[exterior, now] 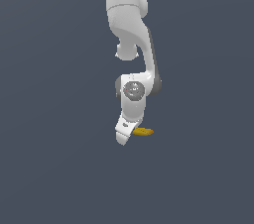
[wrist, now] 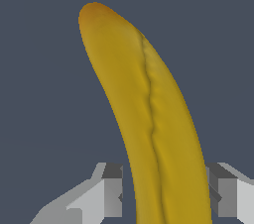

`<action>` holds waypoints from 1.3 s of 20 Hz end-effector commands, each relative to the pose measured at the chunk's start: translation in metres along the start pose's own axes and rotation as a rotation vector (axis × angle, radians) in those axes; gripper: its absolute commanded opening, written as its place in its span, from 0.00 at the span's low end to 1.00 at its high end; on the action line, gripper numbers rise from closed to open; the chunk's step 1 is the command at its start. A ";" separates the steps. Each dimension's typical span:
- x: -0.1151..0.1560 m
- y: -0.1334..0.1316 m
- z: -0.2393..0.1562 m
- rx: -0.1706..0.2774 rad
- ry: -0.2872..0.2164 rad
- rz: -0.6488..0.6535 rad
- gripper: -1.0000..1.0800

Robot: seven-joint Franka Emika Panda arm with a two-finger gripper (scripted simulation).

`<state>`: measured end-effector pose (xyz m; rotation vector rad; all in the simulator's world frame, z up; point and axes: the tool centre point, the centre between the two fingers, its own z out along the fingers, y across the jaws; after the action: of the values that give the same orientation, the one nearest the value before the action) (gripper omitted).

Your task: Pick up the object and move it to a goal position.

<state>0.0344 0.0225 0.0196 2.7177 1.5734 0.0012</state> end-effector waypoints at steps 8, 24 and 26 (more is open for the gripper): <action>-0.003 -0.004 -0.003 0.000 0.000 0.000 0.00; -0.045 -0.055 -0.036 0.000 -0.001 0.000 0.00; -0.053 -0.065 -0.042 0.000 -0.001 0.000 0.00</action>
<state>-0.0397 0.0105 0.0558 2.7186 1.5740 -0.0028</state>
